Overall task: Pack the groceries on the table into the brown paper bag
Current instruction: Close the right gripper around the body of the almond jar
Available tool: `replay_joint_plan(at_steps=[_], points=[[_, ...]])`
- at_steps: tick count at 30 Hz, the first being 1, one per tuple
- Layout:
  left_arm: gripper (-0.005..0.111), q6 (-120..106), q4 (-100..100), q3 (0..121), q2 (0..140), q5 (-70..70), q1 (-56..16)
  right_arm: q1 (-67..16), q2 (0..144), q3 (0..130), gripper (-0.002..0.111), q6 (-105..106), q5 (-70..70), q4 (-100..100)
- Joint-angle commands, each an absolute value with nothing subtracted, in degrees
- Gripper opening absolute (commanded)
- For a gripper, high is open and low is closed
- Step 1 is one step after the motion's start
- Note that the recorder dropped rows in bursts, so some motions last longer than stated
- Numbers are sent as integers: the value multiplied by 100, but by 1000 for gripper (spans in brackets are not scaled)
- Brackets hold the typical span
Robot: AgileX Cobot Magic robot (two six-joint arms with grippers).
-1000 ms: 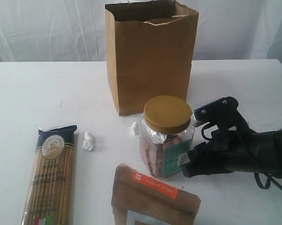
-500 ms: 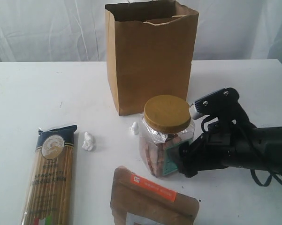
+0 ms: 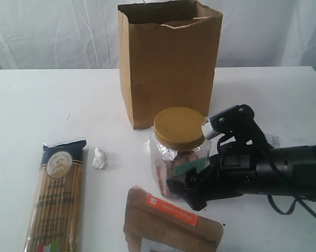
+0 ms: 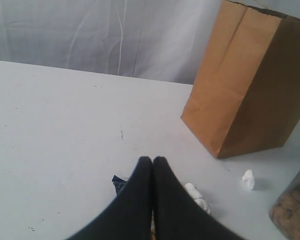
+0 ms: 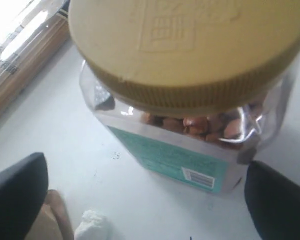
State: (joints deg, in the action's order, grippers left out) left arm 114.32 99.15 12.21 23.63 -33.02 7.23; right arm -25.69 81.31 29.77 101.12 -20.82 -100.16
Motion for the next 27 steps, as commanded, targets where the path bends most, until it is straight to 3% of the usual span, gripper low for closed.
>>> replay_joint_plan(at_steps=[1,27], points=[[0,11401,9995,1197,2330,-3358,732,-2568,8313,2969,105,10311,-1863,-9995],[0,11401,9995,1197,2330,-3358,732,-2568,9757,4047,105,9418,-2042,-9995]])
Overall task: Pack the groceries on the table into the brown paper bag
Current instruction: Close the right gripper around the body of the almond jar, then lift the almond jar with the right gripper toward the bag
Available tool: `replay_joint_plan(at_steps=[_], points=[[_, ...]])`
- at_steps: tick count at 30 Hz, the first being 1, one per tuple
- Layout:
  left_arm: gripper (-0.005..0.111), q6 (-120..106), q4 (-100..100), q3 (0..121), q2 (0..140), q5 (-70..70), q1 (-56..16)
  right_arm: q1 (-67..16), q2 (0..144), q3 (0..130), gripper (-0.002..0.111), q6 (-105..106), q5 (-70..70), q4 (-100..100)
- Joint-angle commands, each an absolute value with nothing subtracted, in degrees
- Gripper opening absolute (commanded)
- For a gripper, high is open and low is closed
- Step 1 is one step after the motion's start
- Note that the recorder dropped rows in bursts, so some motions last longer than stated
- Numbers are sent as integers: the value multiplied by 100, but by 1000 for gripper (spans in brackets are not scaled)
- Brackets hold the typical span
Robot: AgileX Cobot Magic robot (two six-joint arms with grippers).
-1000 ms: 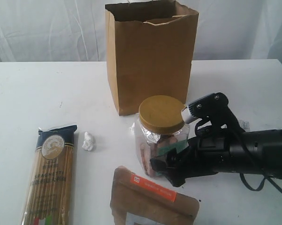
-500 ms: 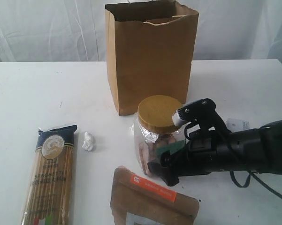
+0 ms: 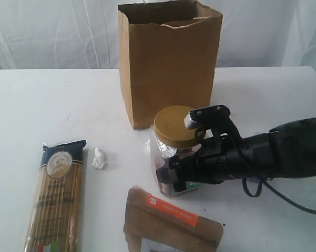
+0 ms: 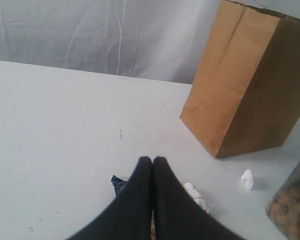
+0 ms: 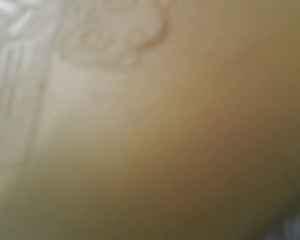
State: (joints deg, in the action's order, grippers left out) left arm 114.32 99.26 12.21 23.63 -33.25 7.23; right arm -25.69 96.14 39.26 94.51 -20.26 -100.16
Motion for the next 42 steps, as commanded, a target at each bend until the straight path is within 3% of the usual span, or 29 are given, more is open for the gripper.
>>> replay_joint_plan(at_steps=[1,5,12,24,30,42], points=[[0,11401,9995,1197,2330,-3358,732,-2568,9770,4057,105,9418,-2042,-9995],[0,11401,9995,1197,2330,-3358,732,-2568,9804,4061,102,9263,-1785,-9995],[0,11401,9995,1197,2330,-3358,732,-2568,9804,4061,78,9224,-1383,-9995],[0,11401,9995,1197,2330,-3320,732,-2568,9825,4072,77,9688,-1101,-9995],[0,11391,9995,1197,2330,-3319,732,-2568,9903,4228,77,11141,-1008,-9995],[0,11311,9995,1197,2330,-3333,732,-2568,9988,4392,77,10844,-759,-9995]])
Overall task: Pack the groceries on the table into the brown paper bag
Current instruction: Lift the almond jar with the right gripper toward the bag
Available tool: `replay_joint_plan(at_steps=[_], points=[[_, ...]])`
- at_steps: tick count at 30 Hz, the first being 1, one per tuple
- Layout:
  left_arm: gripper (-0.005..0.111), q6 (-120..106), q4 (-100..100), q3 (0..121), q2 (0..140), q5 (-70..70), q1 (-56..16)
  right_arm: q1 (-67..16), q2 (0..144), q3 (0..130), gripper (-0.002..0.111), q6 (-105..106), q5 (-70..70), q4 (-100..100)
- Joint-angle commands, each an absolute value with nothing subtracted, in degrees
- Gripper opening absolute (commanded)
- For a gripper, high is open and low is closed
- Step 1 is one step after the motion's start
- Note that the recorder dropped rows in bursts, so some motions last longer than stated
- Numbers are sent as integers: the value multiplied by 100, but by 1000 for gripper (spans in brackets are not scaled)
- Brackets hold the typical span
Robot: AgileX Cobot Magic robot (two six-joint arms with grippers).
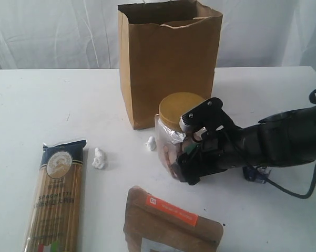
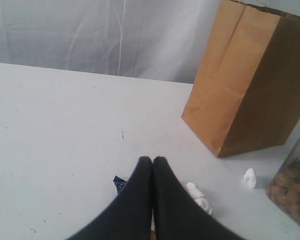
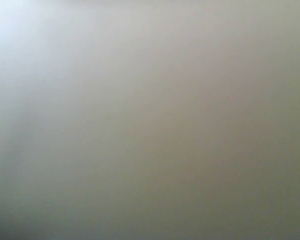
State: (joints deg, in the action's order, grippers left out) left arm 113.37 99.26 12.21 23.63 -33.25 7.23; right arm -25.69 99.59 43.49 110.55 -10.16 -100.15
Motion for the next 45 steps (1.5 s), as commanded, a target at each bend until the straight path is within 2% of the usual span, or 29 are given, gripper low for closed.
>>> replay_joint_plan(at_steps=[1,12,22,27,31,45], points=[[0,11311,9995,1197,2330,-3341,732,-2568,9955,4392,77,10793,-716,-9995],[0,11311,9995,1197,2330,-3610,732,-2568,9040,4392,77,10627,-487,-9995],[0,11311,9995,1197,2330,-3905,732,-2568,9309,4412,74,10639,-400,-9995],[0,11311,9995,1197,2330,-3943,732,-2568,9418,4825,74,10659,-400,-9995],[0,11311,9995,1197,2330,-4129,732,-2568,9686,4912,81,10614,-354,-9995],[0,11192,9995,1197,2330,-4285,732,-2568,9686,4922,81,10624,-611,-9995]])
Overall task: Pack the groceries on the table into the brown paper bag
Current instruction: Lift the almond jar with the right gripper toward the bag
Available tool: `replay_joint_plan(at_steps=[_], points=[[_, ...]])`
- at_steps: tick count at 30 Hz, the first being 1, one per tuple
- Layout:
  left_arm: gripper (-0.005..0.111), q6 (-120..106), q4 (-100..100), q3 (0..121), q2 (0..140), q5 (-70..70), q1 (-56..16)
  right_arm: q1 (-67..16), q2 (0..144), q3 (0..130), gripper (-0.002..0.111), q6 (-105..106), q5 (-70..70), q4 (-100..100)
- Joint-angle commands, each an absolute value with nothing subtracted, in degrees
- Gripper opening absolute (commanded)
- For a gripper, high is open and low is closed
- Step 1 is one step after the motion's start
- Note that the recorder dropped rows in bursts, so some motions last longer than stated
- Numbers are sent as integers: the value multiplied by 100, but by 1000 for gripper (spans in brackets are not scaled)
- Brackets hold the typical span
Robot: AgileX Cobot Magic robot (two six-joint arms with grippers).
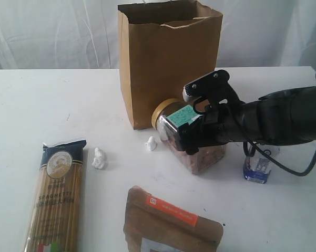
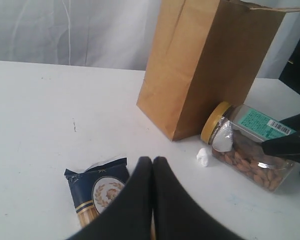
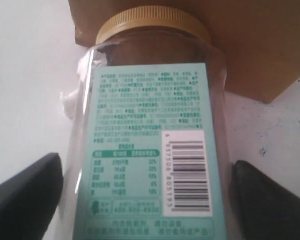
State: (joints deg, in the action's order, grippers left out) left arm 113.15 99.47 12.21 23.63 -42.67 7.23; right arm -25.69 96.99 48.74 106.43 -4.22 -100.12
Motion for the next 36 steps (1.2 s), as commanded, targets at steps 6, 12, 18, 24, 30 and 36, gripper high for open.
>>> replay_joint_plan(at_steps=[6,12,18,24,30,36], points=[[0,11192,9995,1197,2330,-4285,732,-2568,9686,4990,81,9712,-619,-9995],[0,11192,9995,1197,2330,-4245,732,-2568,9676,5014,81,9651,-619,-9995],[0,11192,9995,1197,2330,-4245,732,-2568,9676,5014,81,9655,-1040,-9995],[0,11192,9995,1197,2330,-4138,732,-2568,9846,5025,81,10185,-1042,-9995],[0,11192,9995,1197,2330,-4138,732,-2568,10012,5025,81,10259,-1281,-9995],[0,11192,9995,1197,2330,-4138,732,-2568,9945,5025,81,10259,-1431,-9995]])
